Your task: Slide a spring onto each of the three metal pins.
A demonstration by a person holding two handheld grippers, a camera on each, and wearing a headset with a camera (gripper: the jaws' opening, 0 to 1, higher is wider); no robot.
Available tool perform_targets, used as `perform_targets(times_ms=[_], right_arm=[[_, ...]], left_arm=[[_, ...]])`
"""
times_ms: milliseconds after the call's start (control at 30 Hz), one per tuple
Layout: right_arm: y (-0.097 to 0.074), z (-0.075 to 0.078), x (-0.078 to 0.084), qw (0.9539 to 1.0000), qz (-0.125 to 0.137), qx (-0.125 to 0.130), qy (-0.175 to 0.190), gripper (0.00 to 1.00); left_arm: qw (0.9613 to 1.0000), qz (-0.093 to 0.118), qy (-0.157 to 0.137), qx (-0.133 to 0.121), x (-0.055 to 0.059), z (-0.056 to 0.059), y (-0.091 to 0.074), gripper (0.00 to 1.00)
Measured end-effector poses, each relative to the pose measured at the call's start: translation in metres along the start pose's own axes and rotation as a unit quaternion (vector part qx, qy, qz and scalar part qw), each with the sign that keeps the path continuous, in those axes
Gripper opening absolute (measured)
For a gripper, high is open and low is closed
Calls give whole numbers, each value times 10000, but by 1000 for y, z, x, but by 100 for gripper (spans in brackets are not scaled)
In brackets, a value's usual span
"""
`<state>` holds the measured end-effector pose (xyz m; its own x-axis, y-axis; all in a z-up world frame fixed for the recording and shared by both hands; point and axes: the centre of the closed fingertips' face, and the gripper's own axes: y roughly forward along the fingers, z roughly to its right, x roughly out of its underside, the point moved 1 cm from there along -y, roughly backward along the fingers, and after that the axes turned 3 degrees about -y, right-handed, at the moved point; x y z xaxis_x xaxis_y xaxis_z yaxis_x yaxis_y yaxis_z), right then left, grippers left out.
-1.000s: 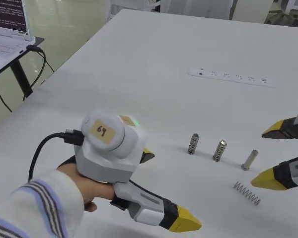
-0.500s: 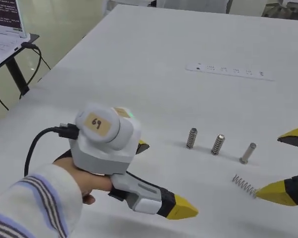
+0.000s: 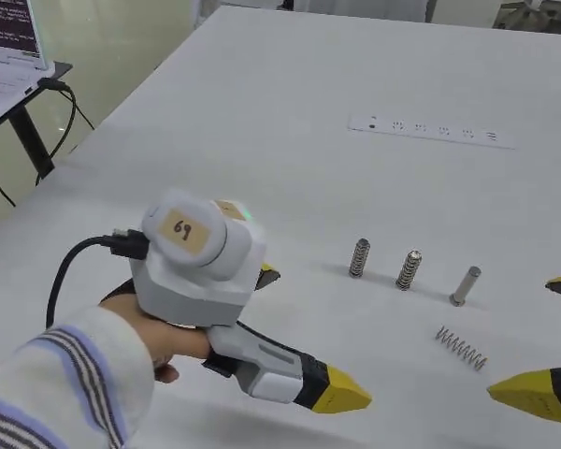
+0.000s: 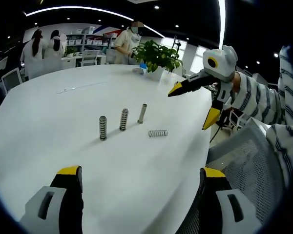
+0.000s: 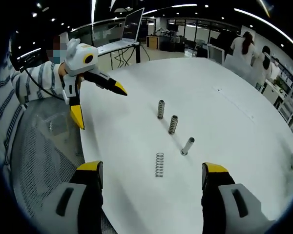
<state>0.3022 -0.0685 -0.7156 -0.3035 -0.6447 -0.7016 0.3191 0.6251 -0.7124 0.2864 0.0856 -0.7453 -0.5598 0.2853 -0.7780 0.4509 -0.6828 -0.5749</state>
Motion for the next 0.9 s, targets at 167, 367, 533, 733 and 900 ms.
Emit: perform_targets(times_ms=[167,367,533,733,900], right_arm=[[-1,-11,0,9995,274,-53,128,90],[2,-15,7,9994,283,-85,202,93],[3,-13,12,9990,299,-27,329,96],[2,-10,14,9979,395,29,520,98],[1,-10,19,9957,473,8,797,99]], left_arm=[[10000,-23,-3,-12,0,0,1,98],[10000,-72,9,-55,2,-3,1,98],[9997,-233,69,-40,11,-3,3,98],[9995,-310,43,18,18,0,5,97],[9995,-277,88,105,17,4,5,96]])
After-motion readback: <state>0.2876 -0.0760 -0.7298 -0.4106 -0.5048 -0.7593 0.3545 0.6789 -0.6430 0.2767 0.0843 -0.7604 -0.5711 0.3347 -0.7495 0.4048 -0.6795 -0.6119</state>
